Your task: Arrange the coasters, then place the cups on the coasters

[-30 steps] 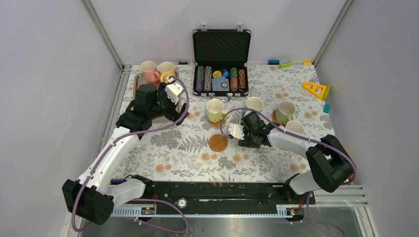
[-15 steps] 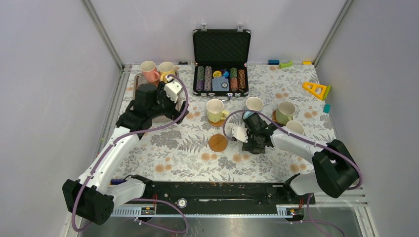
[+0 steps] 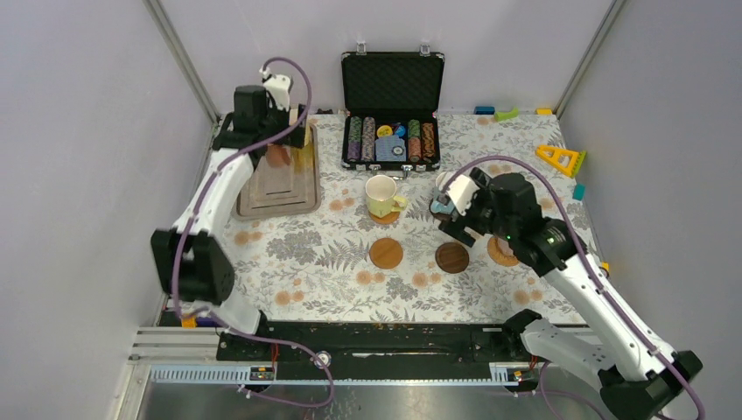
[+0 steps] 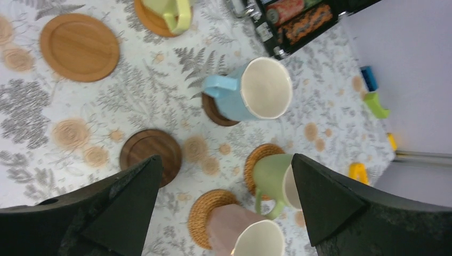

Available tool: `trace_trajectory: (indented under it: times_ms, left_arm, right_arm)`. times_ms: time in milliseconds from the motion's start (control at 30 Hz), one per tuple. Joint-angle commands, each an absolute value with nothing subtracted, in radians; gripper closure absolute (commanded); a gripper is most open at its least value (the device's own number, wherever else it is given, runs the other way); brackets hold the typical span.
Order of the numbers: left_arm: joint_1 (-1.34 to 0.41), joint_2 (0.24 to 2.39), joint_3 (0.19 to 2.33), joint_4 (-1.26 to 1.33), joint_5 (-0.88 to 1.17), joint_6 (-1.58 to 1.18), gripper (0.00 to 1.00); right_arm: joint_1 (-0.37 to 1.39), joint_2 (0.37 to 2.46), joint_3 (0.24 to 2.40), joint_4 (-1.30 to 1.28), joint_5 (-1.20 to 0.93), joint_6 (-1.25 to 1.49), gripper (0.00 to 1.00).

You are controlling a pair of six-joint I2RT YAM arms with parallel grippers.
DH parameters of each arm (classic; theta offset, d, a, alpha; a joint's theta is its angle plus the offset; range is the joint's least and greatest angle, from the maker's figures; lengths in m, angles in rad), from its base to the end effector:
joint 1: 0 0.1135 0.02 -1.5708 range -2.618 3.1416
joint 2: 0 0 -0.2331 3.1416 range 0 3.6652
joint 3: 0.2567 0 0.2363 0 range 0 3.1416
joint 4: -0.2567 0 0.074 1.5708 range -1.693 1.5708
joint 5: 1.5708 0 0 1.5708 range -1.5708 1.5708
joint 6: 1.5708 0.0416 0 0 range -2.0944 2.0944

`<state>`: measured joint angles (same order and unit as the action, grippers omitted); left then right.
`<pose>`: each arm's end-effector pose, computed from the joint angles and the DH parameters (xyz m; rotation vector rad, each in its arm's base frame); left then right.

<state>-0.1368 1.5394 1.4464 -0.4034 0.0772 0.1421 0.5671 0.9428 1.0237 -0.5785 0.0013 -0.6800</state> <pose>0.3437 -0.0506 0.3300 0.3342 2.0393 -0.0765 0.1751 0.1115 0.3252 -1.2076 1.6802 -0.0708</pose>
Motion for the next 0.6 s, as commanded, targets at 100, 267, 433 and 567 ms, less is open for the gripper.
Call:
trace_trajectory:
  times_ms: [100,267,433,567]
  left_arm:
    - [-0.008,1.998,1.937,-0.543,-0.05,-0.021,0.01]
    - [0.04,2.208,2.168,-0.613,-0.067,-0.091,0.01]
    - [0.058,2.246,2.18,-0.576,-0.081,-0.139,0.01]
    - [0.062,2.247,2.154,-0.548,-0.106,-0.164,0.01]
  right_arm:
    - [0.475,0.892,0.893,-0.595,-0.248,-0.62,0.0]
    - [0.438,0.902,0.862,-0.567,-0.271,-0.61,0.0]
    - [0.411,0.92,0.853,-0.564,-0.289,-0.602,0.0]
    - [0.404,0.927,0.849,-0.561,-0.296,-0.602,0.0]
